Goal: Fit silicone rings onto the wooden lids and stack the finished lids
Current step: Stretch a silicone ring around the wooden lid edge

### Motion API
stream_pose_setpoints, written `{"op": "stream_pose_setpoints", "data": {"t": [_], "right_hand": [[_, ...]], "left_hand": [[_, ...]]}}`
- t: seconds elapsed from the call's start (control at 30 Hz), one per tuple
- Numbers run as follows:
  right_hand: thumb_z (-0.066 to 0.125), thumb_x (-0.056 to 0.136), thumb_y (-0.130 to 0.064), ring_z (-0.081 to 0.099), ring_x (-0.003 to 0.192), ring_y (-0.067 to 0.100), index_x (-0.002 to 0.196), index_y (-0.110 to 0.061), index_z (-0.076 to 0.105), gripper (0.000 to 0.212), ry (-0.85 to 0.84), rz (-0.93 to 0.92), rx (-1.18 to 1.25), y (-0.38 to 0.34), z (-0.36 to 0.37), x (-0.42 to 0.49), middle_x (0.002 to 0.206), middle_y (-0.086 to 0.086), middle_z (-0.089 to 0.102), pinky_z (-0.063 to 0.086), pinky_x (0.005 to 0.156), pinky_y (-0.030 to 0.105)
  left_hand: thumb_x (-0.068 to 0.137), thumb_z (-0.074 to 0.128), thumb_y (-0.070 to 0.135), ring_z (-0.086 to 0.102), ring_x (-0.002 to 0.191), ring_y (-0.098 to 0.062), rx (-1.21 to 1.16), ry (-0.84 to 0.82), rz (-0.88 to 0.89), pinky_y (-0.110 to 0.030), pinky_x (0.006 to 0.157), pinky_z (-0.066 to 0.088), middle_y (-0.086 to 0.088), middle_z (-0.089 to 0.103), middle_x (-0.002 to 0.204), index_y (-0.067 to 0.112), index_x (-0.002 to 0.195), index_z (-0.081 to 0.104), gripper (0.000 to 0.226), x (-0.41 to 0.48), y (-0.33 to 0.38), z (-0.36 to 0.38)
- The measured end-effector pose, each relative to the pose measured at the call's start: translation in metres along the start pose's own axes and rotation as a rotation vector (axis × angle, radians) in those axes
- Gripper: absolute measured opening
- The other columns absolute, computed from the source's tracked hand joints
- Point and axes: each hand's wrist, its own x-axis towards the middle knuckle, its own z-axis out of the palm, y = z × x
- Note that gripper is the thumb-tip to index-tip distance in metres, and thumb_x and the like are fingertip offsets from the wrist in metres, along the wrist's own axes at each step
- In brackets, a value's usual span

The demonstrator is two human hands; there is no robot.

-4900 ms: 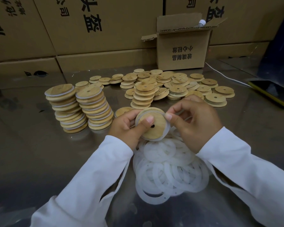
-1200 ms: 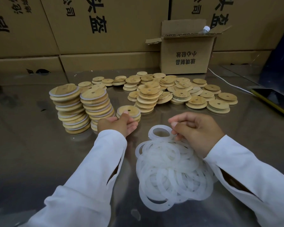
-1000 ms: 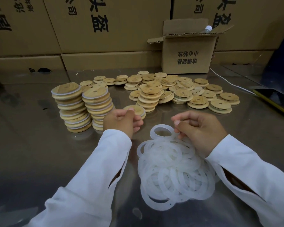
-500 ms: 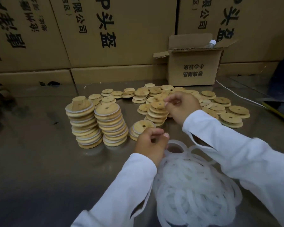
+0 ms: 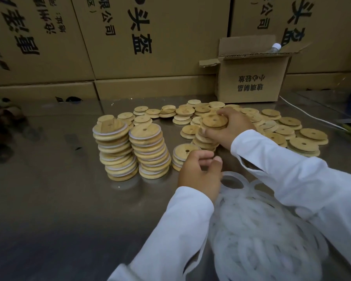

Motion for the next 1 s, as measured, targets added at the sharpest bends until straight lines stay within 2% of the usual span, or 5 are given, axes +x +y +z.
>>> {"op": "stream_pose_setpoints", "data": {"t": [0.2, 0.4, 0.5, 0.67, 1.0], "right_hand": [[0.077, 0.052, -0.046, 0.051, 0.099, -0.005, 0.12, -0.039, 0.041, 0.077, -0.146, -0.265, 0.386, -0.004, -0.038, -0.057, 0.102, -0.024, 0.052, 0.037, 0.079, 0.008], [0.082, 0.049, -0.047, 0.044, 0.116, -0.009, 0.118, -0.053, 0.033, 0.084, -0.23, -0.485, 0.254, 0.014, -0.051, -0.106, 0.123, -0.032, 0.043, 0.038, 0.095, 0.013], [0.077, 0.053, -0.058, 0.048, 0.113, -0.008, 0.118, -0.059, 0.032, 0.079, -0.188, -0.375, 0.351, 0.032, -0.055, -0.112, 0.13, -0.033, 0.038, 0.042, 0.088, 0.013], [0.063, 0.078, -0.031, 0.055, 0.095, -0.002, 0.084, -0.04, 0.06, 0.012, -0.085, -0.16, 0.249, 0.071, -0.061, -0.105, 0.096, -0.016, 0.062, 0.041, 0.083, 0.016], [0.072, 0.075, -0.024, 0.047, 0.088, 0.007, 0.08, -0.027, 0.073, 0.006, -0.167, -0.151, -0.082, 0.077, -0.055, -0.099, 0.095, -0.007, 0.052, 0.027, 0.072, 0.014]], "left_hand": [[0.082, 0.052, 0.05, 0.07, 0.066, -0.021, -0.398, -0.123, -0.124, -0.032, 0.063, 0.058, -0.007, 0.066, 0.093, 0.023, 0.092, 0.057, 0.029, 0.001, 0.016, -0.004], [0.064, 0.07, 0.037, 0.066, 0.089, -0.029, -0.248, -0.16, -0.025, -0.048, 0.083, 0.052, -0.005, 0.071, 0.08, 0.021, 0.077, 0.071, 0.021, -0.006, 0.011, -0.002], [0.073, 0.068, 0.03, 0.065, 0.093, -0.034, -0.173, -0.17, -0.006, -0.056, 0.089, 0.048, -0.004, 0.07, 0.078, 0.021, 0.079, 0.071, 0.011, -0.009, 0.008, -0.003], [0.085, 0.062, 0.017, 0.064, 0.093, -0.031, -0.184, -0.117, 0.003, -0.053, 0.087, 0.051, -0.001, 0.069, 0.078, 0.022, 0.078, 0.069, 0.011, -0.008, 0.007, -0.005], [0.061, 0.065, 0.037, 0.067, 0.092, -0.023, -0.255, -0.226, 0.004, -0.029, 0.057, 0.055, 0.001, 0.069, 0.092, 0.032, 0.083, 0.068, 0.022, -0.011, 0.004, -0.014]]}}
